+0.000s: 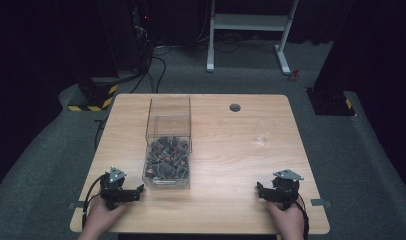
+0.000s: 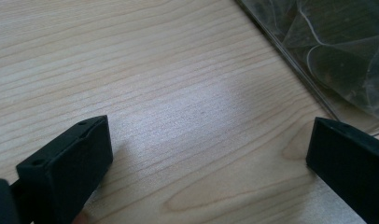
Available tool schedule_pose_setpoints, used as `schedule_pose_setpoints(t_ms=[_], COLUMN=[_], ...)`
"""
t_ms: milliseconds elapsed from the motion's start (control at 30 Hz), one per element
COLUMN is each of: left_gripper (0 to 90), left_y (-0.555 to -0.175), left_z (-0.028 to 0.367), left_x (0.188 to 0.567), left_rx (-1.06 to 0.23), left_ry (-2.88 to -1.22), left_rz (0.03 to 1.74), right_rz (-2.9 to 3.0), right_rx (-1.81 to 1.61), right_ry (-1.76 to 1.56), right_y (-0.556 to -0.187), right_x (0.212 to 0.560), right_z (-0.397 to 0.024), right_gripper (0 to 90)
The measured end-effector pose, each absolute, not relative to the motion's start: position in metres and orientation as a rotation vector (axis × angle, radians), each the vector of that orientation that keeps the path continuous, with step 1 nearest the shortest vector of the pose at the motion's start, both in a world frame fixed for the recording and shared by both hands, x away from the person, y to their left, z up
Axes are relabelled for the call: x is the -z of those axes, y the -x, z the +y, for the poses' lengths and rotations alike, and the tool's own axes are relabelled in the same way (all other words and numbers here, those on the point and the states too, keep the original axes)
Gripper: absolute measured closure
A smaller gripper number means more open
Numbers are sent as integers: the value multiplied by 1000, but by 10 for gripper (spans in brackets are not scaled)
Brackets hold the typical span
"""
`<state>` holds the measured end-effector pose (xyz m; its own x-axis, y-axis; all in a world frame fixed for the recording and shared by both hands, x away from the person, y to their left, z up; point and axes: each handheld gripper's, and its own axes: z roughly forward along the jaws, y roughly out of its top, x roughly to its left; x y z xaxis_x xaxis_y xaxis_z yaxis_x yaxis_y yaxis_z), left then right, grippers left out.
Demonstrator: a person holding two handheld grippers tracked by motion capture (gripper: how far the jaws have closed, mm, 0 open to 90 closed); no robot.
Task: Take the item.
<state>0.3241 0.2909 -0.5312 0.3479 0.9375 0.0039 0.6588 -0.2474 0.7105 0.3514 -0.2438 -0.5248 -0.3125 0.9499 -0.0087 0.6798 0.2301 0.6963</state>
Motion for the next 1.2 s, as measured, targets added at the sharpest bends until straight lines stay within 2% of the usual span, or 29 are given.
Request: schedule_pose_setpoints(t_ms=[967, 1200], left_gripper=[6, 6], left_y=[-324, -324], left_z=[291, 291], left_x=[531, 531], left_rx=[-583, -583], left_ry=[-1997, -1997], left_rz=[1387, 1387], right_rz=[2105, 2127], right_rx=[-842, -861], right_ry=[-1466, -1430], right_y=[-349, -347], right_x=[525, 525], right_z=[-243, -241], right_gripper=[78, 113])
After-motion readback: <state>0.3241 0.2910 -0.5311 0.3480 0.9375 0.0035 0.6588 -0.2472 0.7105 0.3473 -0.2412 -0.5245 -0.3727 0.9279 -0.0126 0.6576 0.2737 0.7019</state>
